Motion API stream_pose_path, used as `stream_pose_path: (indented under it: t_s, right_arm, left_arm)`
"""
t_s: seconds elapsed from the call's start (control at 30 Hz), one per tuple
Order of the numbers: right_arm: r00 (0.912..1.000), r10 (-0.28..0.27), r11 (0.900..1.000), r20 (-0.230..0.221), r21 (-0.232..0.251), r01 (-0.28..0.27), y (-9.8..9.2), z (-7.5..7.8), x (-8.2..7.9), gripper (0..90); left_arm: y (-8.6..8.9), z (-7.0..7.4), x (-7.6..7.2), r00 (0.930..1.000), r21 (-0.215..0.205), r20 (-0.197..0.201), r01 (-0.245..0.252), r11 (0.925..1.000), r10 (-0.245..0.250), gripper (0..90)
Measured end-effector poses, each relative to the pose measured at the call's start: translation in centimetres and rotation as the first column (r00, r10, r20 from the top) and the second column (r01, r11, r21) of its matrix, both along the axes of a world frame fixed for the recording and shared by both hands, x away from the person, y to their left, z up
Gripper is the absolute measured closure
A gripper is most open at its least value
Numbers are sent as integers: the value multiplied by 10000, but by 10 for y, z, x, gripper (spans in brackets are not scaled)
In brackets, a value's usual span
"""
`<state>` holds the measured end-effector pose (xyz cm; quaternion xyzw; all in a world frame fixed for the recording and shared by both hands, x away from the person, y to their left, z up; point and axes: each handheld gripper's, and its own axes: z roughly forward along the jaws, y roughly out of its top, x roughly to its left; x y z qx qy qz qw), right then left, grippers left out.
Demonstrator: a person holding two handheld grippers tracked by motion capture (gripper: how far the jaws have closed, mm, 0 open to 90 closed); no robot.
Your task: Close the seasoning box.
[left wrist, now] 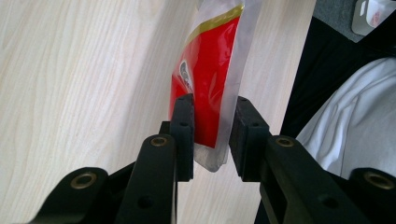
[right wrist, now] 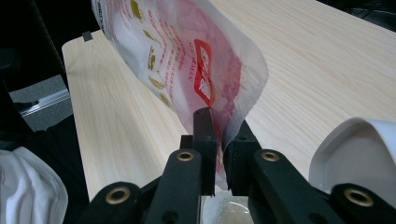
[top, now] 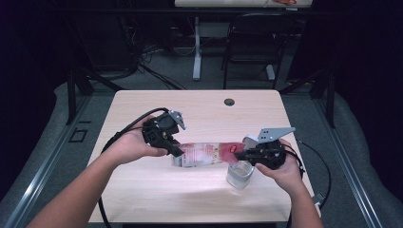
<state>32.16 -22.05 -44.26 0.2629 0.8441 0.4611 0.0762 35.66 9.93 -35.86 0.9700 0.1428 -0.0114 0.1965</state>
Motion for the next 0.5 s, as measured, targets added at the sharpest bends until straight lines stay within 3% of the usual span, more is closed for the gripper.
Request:
stream_pose_path:
  t_s: [0.5]
  right_arm:
    - [10000,-38,10000,-34,8,38,-3,0,0,851]
  left_arm:
    - [-5,7,1,9999,58,95,77,10000,-77,735]
